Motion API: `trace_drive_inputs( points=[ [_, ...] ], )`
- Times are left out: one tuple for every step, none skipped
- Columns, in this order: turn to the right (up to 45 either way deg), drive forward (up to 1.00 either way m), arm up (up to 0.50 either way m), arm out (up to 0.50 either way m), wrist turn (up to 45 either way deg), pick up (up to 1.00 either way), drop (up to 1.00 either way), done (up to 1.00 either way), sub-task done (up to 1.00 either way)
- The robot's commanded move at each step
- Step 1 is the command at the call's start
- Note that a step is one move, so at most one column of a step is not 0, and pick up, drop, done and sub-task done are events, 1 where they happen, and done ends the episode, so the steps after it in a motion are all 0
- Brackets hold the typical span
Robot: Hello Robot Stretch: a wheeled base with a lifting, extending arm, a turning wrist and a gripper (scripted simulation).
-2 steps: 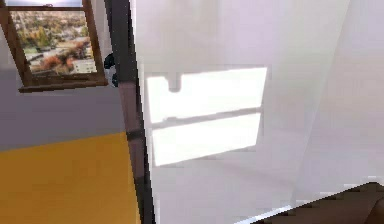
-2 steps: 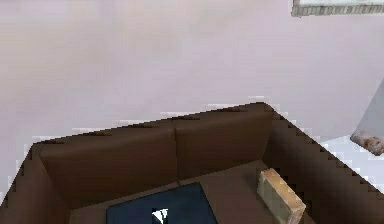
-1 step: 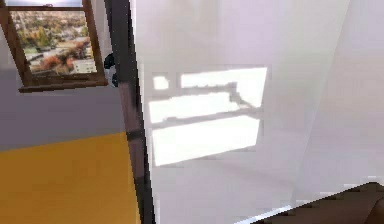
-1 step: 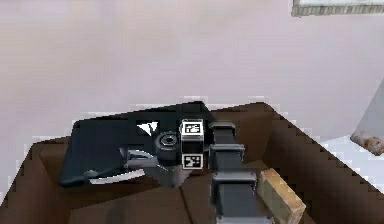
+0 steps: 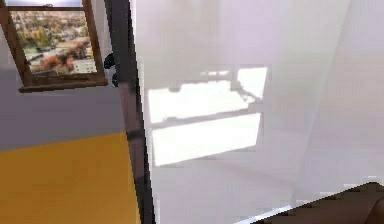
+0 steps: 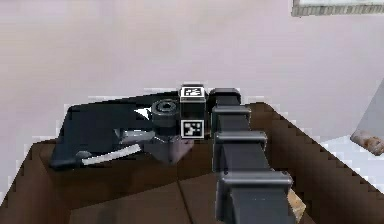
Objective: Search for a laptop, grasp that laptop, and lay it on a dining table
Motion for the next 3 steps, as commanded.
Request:
trace_drive_inputs(
  points=[
    [0.0,0.00,0.00,0.00,-45.0,0.00,0.00,0.00,0.00],
    [0.0,0.00,0.00,0.00,-27.0,0.00,0.00,0.00,0.00],
    [0.0,0.00,0.00,-0.14,0.0,0.00,0.00,0.00,0.00]
  ],
)
